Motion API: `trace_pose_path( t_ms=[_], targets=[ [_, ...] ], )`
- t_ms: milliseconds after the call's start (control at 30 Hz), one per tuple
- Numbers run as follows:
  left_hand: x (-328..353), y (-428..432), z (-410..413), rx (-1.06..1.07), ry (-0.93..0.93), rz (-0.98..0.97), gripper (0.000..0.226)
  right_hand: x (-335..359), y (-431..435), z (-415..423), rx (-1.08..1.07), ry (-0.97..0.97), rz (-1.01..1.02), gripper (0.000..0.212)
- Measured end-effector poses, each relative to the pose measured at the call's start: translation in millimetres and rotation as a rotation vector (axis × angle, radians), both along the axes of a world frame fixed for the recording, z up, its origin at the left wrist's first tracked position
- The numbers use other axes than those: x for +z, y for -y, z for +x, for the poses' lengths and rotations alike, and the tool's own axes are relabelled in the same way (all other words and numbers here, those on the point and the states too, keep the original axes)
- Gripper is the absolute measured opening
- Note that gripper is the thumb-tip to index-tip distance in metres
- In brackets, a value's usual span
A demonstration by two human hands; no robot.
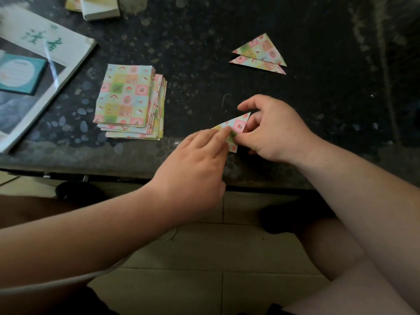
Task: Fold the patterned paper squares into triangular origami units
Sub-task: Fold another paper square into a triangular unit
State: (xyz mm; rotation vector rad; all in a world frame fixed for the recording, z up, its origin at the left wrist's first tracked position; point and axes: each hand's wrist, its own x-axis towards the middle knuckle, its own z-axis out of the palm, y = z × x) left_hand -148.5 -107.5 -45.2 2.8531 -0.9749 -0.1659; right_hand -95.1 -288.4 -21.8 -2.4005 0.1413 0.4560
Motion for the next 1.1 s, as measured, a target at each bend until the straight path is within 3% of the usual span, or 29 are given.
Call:
trace_pose_path(
  t_ms=[367, 633, 833, 1100],
  targets=[
    [4, 5, -6, -0.022, -0.050, 0.100, 0.082, 4, -1, -4, 0.020, 0.035, -0.054, 0.061],
    [12, 8, -3, -0.022, -0.072, 0.105, 0.085, -2, -6, -26, 0.304, 0.252, -0.269, 0.041],
    [19, 15, -4, 0.033, -0.168, 0.164, 0.087, 1, -13, -30, 0.351, 0.140, -0.429, 0.051],
    [22, 17, -7, 0.033, -0.144, 0.223, 0.086, 1, -14, -27, 0.324, 0.107, -0.425, 0.053]
  ],
)
